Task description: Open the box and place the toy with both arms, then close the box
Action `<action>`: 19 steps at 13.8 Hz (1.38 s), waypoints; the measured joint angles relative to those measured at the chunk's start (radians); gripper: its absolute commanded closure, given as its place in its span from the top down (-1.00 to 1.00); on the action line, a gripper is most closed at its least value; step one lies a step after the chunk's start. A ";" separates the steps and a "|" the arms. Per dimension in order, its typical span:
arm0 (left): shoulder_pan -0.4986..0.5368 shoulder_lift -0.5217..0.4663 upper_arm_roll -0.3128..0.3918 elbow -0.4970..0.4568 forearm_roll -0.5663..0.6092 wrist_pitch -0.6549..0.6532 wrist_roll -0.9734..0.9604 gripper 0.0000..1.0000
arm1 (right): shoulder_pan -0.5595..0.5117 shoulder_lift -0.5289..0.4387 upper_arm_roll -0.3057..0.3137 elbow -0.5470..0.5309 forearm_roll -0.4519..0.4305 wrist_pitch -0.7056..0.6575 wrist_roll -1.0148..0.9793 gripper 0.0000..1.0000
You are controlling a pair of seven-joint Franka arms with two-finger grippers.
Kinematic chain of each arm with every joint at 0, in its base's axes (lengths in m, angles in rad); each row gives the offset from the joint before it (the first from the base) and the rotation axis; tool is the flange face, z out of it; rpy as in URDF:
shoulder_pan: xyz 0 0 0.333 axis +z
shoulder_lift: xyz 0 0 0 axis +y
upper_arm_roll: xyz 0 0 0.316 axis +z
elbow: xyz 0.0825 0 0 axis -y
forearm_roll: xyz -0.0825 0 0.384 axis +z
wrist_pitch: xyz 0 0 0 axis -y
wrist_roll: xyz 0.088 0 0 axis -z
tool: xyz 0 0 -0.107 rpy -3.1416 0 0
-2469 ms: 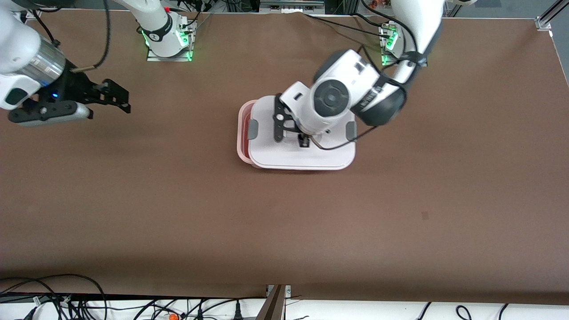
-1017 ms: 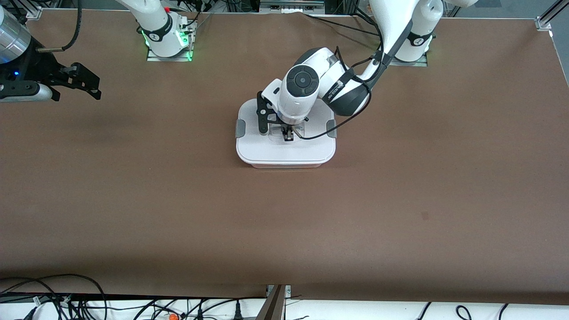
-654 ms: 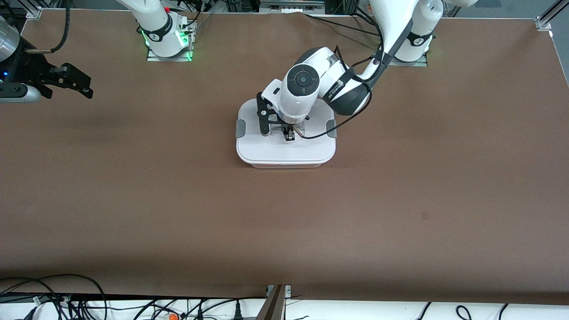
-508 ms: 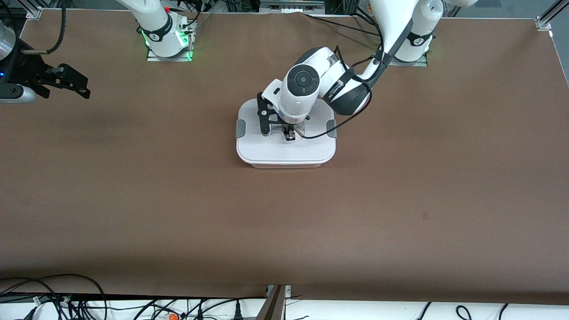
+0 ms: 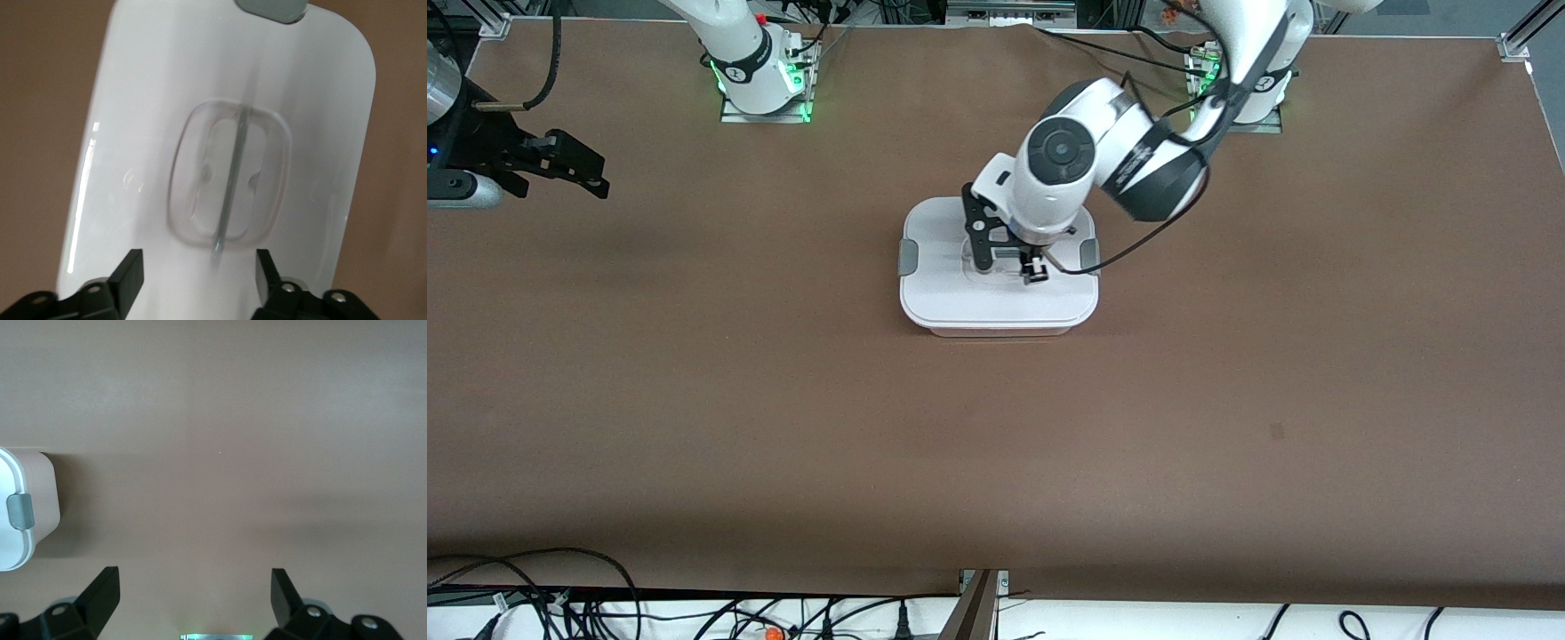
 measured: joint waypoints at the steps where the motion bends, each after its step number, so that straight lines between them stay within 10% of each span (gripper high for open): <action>1: 0.031 -0.035 0.002 0.001 0.000 -0.039 -0.006 1.00 | 0.000 0.000 0.000 0.000 0.000 0.000 0.000 1.00; 12: 0.325 -0.170 0.037 0.143 0.124 -0.359 -0.209 1.00 | 0.000 0.000 0.000 0.000 0.000 0.001 0.000 1.00; 19: 0.393 -0.277 0.125 0.083 0.146 -0.328 -0.403 1.00 | 0.000 0.001 0.000 0.001 0.005 0.002 0.000 1.00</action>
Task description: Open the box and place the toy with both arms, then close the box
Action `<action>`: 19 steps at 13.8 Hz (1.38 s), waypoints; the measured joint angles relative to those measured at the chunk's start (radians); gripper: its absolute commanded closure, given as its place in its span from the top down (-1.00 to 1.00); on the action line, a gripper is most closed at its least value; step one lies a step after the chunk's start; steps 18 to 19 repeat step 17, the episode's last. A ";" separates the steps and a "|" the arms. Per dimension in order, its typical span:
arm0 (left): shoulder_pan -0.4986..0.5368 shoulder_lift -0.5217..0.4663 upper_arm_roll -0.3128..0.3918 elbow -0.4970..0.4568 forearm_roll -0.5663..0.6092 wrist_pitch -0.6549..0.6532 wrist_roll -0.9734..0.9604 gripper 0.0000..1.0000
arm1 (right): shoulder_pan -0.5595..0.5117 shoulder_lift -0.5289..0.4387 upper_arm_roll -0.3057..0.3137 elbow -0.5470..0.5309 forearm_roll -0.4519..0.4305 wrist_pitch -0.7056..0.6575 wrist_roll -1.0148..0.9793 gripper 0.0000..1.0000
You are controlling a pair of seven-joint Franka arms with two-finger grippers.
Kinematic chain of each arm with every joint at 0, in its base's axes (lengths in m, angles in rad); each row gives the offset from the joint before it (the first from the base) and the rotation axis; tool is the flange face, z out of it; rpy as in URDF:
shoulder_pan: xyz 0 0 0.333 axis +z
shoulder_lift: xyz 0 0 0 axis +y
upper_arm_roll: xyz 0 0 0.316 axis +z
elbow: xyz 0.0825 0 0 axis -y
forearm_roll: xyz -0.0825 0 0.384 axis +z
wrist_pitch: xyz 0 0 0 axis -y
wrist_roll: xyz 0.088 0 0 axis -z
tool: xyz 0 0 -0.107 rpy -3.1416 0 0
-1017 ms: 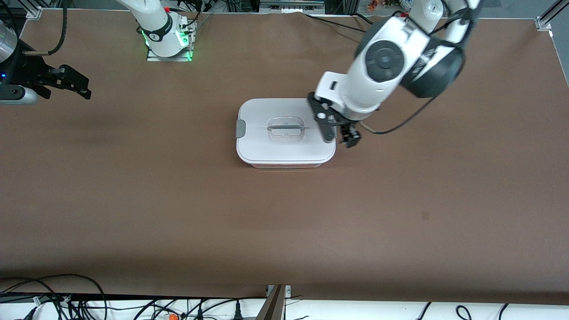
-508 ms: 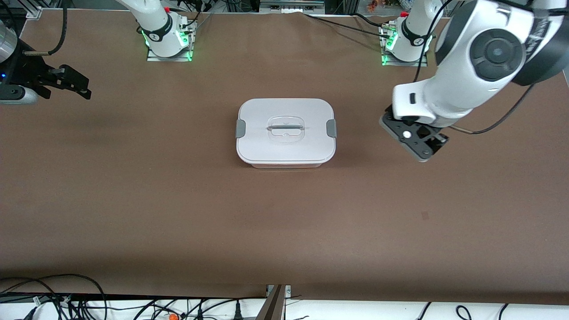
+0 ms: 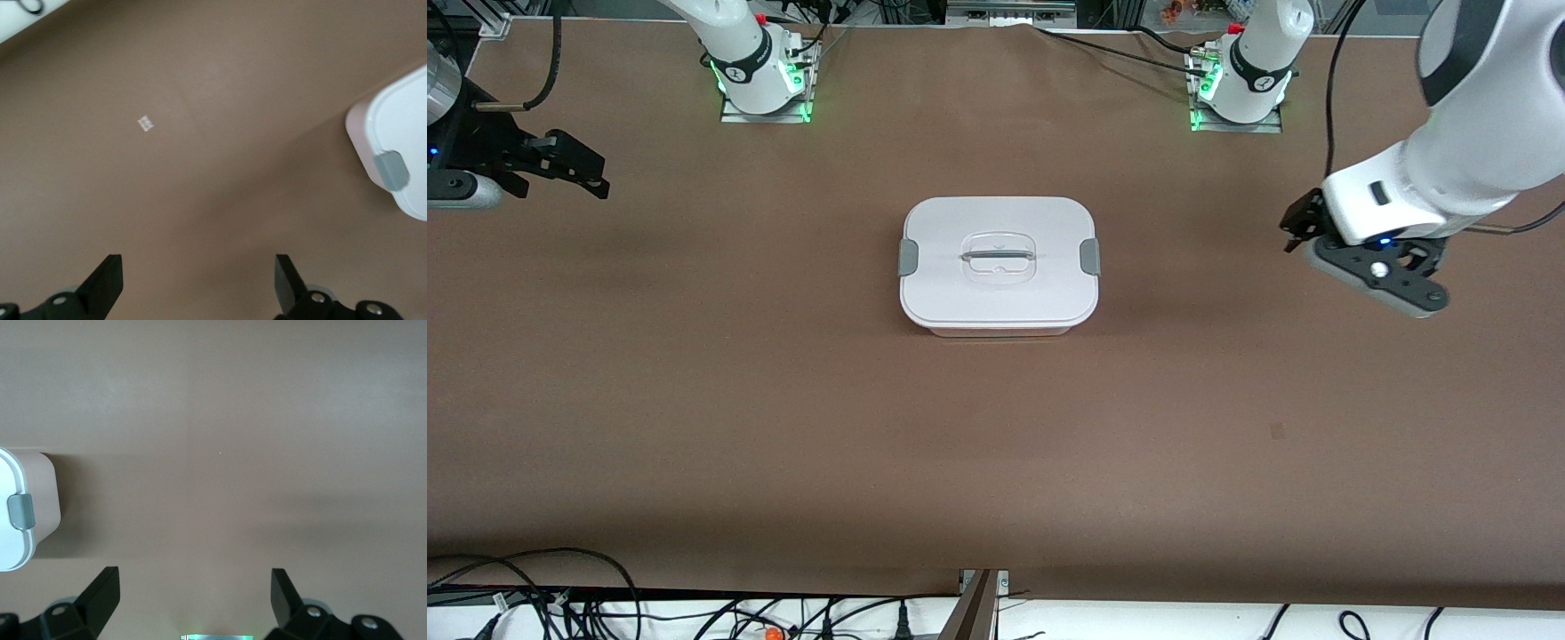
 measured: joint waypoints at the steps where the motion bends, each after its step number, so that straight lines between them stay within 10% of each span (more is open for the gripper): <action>1: 0.018 -0.036 0.001 -0.061 0.000 0.080 -0.056 1.00 | 0.000 0.000 0.000 0.000 0.005 0.001 0.000 1.00; 6: 0.052 -0.213 0.001 -0.293 0.000 0.172 -0.297 1.00 | 0.000 0.002 0.000 0.001 0.009 0.003 0.000 1.00; 19: 0.089 -0.208 0.044 -0.318 -0.043 0.174 -0.266 1.00 | 0.000 0.037 0.000 0.001 0.011 -0.010 0.000 1.00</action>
